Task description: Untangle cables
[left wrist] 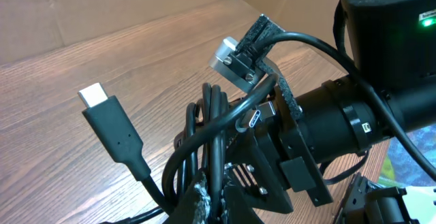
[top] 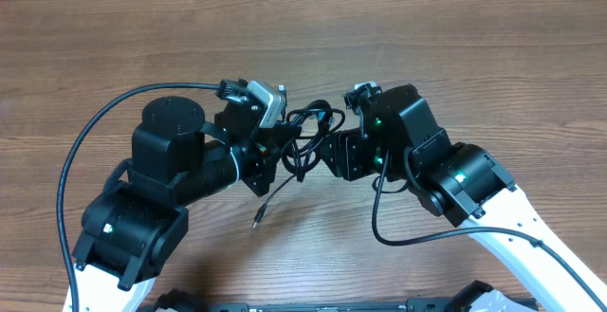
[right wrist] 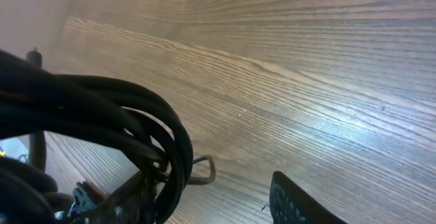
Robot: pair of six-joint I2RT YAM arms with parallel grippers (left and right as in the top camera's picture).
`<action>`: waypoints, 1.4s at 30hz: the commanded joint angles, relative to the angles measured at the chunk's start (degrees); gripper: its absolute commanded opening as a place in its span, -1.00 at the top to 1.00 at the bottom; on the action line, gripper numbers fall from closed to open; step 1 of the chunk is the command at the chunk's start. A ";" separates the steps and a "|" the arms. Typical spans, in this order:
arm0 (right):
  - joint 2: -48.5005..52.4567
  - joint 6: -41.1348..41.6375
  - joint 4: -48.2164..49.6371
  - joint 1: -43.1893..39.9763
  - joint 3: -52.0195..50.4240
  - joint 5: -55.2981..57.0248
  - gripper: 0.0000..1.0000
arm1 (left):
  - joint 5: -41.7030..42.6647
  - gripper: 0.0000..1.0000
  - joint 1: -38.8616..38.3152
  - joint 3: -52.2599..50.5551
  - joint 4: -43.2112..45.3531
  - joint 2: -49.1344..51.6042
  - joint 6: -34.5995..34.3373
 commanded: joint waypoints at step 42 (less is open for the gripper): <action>9.73 0.81 -3.52 0.20 0.46 16.65 -0.16 | -14.56 0.88 0.24 21.66 -11.63 -3.37 0.50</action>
